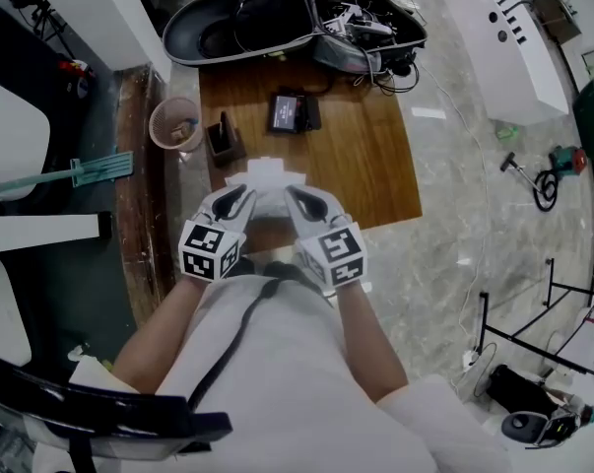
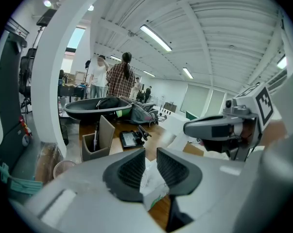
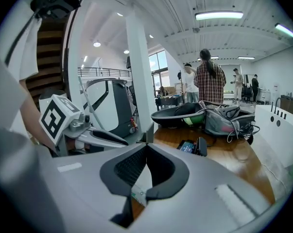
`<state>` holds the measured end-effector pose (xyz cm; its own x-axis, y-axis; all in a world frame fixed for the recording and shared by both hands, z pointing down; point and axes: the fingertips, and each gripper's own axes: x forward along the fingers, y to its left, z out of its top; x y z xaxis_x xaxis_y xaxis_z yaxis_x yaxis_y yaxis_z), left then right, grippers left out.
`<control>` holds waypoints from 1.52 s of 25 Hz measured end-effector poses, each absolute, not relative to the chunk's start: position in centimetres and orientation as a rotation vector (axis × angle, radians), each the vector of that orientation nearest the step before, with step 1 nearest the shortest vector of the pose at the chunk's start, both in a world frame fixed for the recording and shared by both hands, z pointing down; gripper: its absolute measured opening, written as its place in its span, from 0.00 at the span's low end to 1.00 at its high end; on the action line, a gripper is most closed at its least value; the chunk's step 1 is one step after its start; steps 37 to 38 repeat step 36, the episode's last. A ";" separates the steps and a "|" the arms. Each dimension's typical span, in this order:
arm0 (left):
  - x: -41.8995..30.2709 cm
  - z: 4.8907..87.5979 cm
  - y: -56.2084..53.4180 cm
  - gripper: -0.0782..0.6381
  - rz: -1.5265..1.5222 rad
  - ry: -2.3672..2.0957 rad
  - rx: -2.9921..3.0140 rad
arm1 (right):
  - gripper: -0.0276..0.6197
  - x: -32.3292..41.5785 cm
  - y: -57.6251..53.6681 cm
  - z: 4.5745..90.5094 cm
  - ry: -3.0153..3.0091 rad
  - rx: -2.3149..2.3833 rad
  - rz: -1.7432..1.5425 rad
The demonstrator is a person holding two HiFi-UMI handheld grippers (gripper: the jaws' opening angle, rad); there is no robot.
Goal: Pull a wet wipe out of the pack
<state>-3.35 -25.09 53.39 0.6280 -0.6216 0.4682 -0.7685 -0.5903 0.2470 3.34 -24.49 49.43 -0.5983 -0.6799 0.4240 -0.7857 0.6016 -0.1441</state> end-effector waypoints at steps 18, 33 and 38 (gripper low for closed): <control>-3.0 46.9 -25.3 0.21 0.323 -1.151 2.522 | 0.06 5.3 -23.9 42.9 -2.618 1.304 0.346; -3.3 43.9 -25.5 0.20 0.258 -1.180 2.562 | 0.06 6.0 -23.6 39.5 -2.670 1.376 0.275; -3.5 43.7 -25.5 0.20 0.250 -1.187 2.559 | 0.06 6.1 -23.6 39.3 -2.668 1.389 0.277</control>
